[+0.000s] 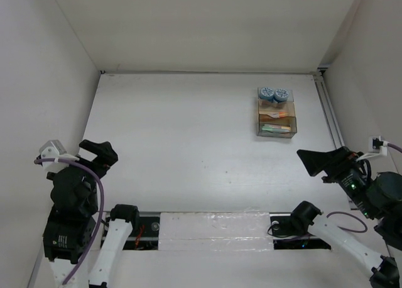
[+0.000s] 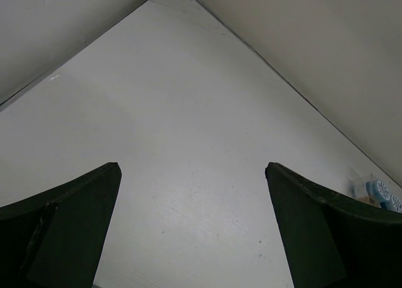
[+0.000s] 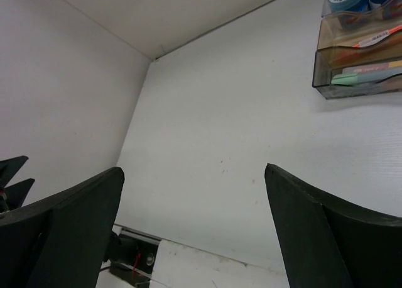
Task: Sort the stationery into containers
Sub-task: Place the stationery into the container
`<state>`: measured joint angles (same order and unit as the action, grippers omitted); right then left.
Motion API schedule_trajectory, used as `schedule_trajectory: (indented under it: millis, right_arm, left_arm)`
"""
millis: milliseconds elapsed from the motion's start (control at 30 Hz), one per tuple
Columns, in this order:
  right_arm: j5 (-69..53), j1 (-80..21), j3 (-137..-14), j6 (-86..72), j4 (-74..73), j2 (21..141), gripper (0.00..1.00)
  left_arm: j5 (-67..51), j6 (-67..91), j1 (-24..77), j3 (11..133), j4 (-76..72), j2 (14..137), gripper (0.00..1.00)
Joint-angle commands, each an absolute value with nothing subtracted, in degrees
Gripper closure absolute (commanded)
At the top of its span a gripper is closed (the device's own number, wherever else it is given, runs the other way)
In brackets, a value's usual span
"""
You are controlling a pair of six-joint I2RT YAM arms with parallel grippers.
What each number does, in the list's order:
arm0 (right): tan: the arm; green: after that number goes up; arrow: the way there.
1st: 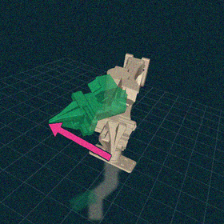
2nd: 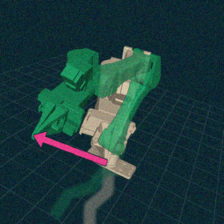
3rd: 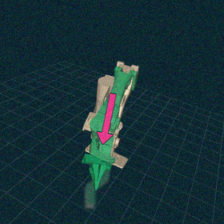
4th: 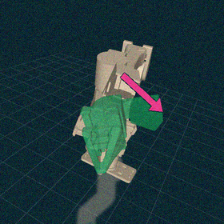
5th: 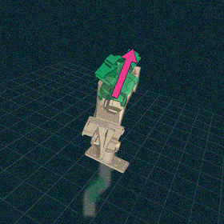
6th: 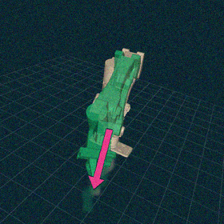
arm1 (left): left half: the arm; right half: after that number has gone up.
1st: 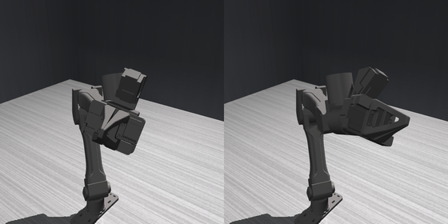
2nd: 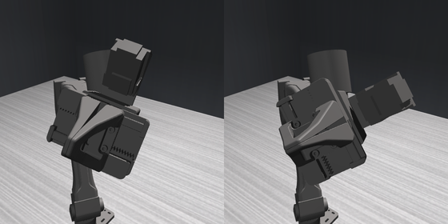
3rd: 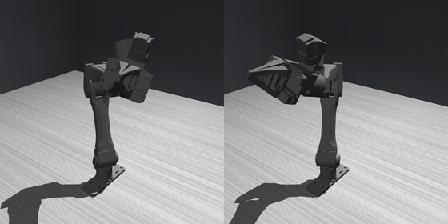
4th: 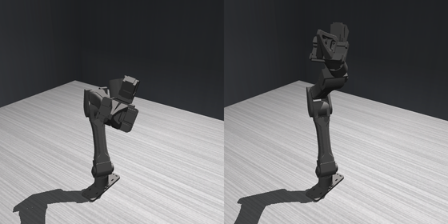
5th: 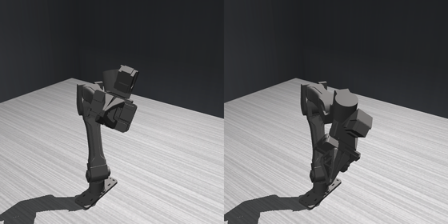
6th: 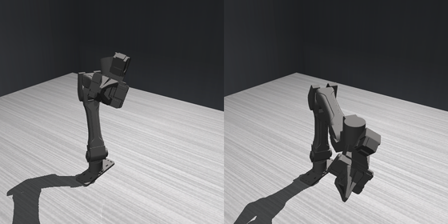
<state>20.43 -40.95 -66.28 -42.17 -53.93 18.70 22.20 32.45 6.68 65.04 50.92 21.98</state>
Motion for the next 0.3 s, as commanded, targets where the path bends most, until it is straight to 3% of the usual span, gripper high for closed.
schedule_trajectory:
  millis: [0,267]
  right_arm:
    - [19.86,-40.87,-68.29,-40.17,-56.16,18.37,0.00]
    - [21.27,-40.87,-66.98,-40.17,-57.30,18.89,0.00]
  left_arm:
    - [22.86,33.31,6.77,66.88,50.36,21.27,0.01]
    - [21.63,33.31,6.77,65.05,47.99,19.60,0.01]
